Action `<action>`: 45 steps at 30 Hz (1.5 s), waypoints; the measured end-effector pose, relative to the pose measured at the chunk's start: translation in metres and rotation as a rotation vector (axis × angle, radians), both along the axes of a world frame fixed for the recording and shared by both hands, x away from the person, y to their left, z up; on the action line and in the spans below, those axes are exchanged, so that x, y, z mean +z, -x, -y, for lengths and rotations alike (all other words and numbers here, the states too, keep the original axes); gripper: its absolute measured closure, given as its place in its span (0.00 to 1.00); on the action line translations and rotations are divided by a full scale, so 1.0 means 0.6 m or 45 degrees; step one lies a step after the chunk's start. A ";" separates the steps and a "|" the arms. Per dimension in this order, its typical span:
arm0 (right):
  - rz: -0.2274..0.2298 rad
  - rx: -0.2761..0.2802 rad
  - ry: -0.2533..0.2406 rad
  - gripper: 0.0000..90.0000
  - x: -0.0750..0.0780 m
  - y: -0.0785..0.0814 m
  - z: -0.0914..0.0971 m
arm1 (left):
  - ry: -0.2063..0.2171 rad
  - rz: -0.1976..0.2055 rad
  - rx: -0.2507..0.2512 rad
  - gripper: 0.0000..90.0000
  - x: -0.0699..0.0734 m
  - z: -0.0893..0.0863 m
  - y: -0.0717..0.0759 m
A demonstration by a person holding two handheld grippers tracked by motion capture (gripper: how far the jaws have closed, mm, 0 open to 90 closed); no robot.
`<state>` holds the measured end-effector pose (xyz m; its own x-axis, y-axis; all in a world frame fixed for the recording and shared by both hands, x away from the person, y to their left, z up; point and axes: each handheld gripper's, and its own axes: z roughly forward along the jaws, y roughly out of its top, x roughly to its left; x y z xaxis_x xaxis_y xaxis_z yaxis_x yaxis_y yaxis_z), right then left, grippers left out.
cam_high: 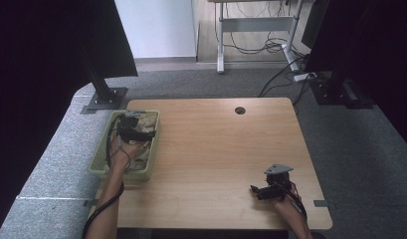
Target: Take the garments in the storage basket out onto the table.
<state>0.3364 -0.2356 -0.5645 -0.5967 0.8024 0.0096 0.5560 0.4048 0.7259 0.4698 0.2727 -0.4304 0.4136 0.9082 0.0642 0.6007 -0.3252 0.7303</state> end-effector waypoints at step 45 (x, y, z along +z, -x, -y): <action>0.000 0.001 0.000 0.01 0.000 0.000 0.000 | -0.133 -0.434 0.246 0.00 -0.157 -0.081 -0.116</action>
<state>0.3364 -0.2356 -0.5645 -0.5975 0.8018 0.0093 0.5554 0.4055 0.7260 0.5394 0.3213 -0.5245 0.2491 0.9673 0.0489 0.8601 -0.2441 0.4478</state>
